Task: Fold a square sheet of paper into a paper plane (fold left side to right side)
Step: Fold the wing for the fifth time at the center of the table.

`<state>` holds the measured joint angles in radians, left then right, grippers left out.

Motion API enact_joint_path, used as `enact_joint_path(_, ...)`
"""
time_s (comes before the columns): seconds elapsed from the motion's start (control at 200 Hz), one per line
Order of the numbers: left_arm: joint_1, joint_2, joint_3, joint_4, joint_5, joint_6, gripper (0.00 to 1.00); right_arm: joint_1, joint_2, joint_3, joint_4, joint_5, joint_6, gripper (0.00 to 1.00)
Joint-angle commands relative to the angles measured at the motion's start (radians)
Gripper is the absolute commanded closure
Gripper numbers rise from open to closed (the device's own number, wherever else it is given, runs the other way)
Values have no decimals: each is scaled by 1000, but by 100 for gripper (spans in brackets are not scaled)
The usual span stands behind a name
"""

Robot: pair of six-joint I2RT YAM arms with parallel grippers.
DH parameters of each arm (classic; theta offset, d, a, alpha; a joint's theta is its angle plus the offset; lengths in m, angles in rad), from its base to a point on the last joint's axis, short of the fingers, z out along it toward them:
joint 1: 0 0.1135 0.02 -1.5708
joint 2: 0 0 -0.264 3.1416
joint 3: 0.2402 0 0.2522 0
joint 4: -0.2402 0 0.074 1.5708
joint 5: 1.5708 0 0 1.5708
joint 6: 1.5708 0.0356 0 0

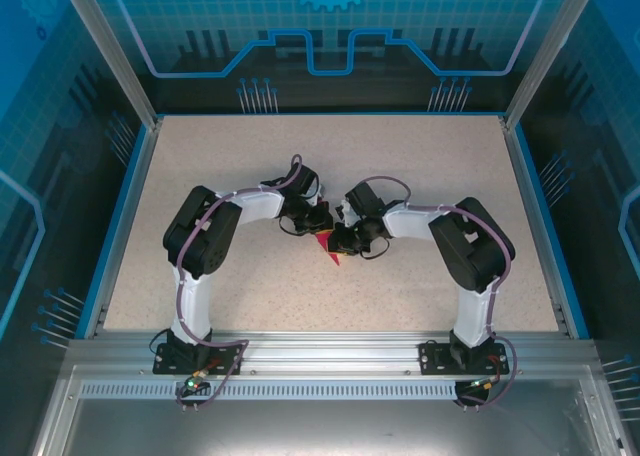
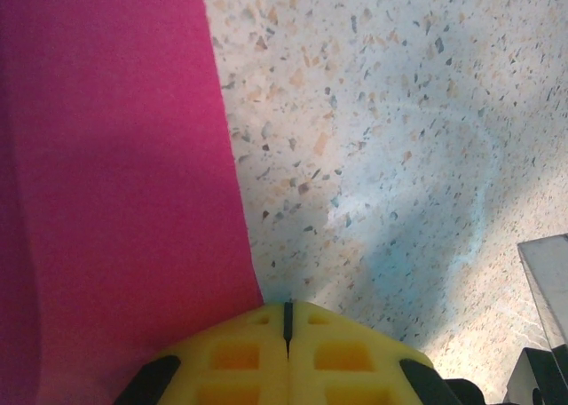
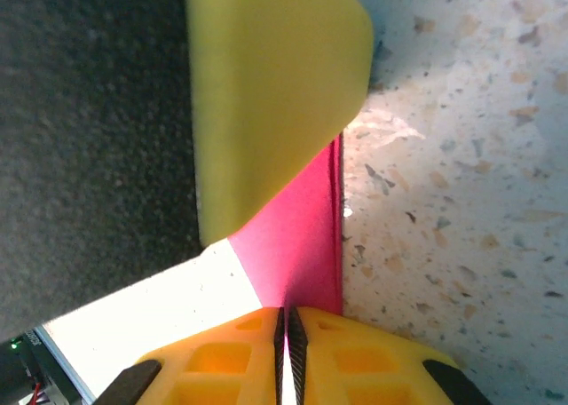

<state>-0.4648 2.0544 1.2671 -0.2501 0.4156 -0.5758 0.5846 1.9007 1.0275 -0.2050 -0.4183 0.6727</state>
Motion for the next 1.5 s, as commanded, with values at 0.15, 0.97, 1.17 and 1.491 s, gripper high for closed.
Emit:
enact_joint_path(0.15, 52, 67, 5, 30, -175, 17, 93, 44, -18, -121, -247, -9, -31, 85)
enact_joint_path(0.97, 89, 3, 76, -48, -232, 48, 89, 68, -38, -121, -333, 12, -67, 86)
enact_joint_path(1.17, 115, 26, 130, -76, -227, 63, 89, 73, -50, -128, -343, 4, -74, 86)
enact_joint_path(1.491, 124, -2, 154, -103, -218, 80, 87, 75, -88, -126, -292, -2, -78, 84)
